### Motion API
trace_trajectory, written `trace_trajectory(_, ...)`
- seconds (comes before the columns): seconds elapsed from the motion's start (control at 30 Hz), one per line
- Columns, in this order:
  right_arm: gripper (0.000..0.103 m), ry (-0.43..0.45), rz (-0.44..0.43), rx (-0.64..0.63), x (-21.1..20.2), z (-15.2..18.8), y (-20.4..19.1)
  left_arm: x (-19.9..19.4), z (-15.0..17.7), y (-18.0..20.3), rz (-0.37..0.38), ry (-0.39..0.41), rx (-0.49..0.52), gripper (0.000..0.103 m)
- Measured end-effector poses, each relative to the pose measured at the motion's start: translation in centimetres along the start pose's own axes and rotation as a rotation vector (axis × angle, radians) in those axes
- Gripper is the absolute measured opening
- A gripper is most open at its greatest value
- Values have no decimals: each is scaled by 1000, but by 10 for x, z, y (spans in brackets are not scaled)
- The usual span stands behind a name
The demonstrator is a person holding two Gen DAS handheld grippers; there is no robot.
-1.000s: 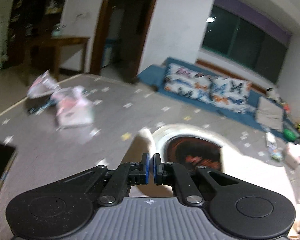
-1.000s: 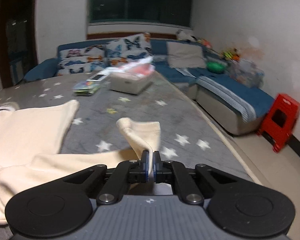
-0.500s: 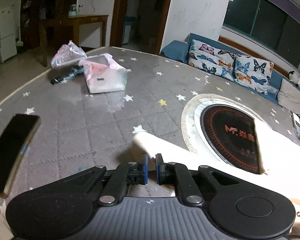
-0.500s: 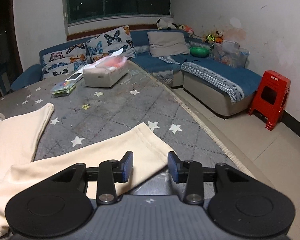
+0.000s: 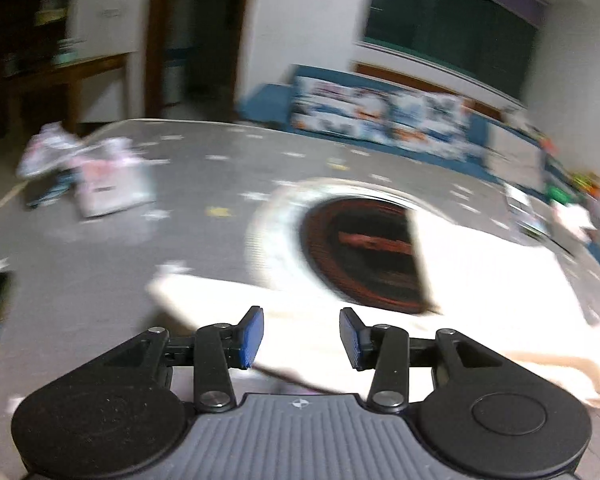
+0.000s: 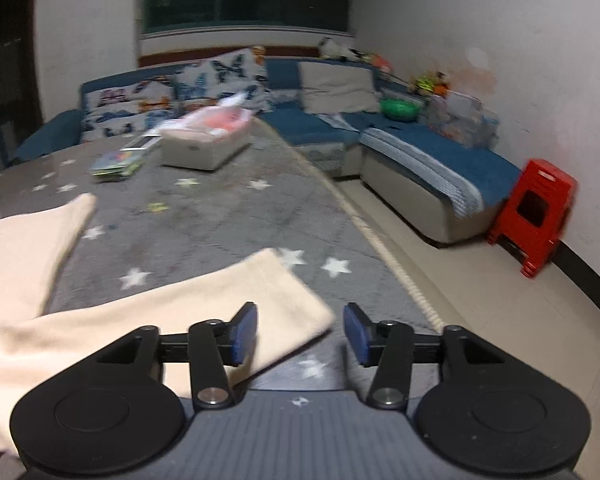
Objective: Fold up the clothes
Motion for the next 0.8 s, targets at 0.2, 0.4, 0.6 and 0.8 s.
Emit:
trace_trajectory(0.2,58,15,-189,-100,-33,-5,-53,-1,28,94,252,-48,195,43)
trace_trajectory(0.4,57,34,-415,-205,-73,-8,-116,0,59,155,386,-99,360,45)
trace_trajectory(0.6,55,17,-602,-355,-103,11,-177,1,78,175,422,-127,441,45)
trace_trajectory(0.8,48,-15,-713,-464,-121,35,-216,2,85,176,423,-131,485,40)
Point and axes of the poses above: each gripper's, at about its wrist camera, not at the fingertips, and x roughly the way its jaws point, y to its right, z to its underside, the point moved 10 cm from there along x, roughly the way its jaws point, and after that the axes turned 4 degrees about -x, right-handed, at the moved point
